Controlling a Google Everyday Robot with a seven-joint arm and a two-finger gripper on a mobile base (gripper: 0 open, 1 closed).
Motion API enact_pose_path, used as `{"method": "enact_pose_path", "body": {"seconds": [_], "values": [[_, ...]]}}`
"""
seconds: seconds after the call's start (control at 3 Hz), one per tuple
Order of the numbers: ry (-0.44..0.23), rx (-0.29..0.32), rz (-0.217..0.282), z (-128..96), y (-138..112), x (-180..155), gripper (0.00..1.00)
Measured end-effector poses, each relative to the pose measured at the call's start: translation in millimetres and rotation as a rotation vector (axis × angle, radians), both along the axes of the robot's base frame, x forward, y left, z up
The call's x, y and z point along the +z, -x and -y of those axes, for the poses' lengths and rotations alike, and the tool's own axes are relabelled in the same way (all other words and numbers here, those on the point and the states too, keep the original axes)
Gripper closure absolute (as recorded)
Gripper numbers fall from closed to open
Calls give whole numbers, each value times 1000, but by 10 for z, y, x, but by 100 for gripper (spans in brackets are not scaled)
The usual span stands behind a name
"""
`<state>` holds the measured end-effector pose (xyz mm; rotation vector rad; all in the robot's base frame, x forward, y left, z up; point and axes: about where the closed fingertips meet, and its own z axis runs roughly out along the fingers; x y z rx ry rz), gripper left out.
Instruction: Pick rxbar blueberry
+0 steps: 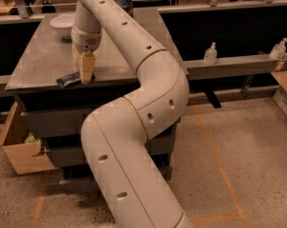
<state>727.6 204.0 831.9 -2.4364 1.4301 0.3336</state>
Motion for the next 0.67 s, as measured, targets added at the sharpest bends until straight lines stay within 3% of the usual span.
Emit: {"method": "enact_pose_path", "body": {"seconds": [0.33, 0.67], "values": [[-3, 0, 7, -1, -3, 33, 100], [-96, -17, 212, -78, -87, 936, 100]]}}
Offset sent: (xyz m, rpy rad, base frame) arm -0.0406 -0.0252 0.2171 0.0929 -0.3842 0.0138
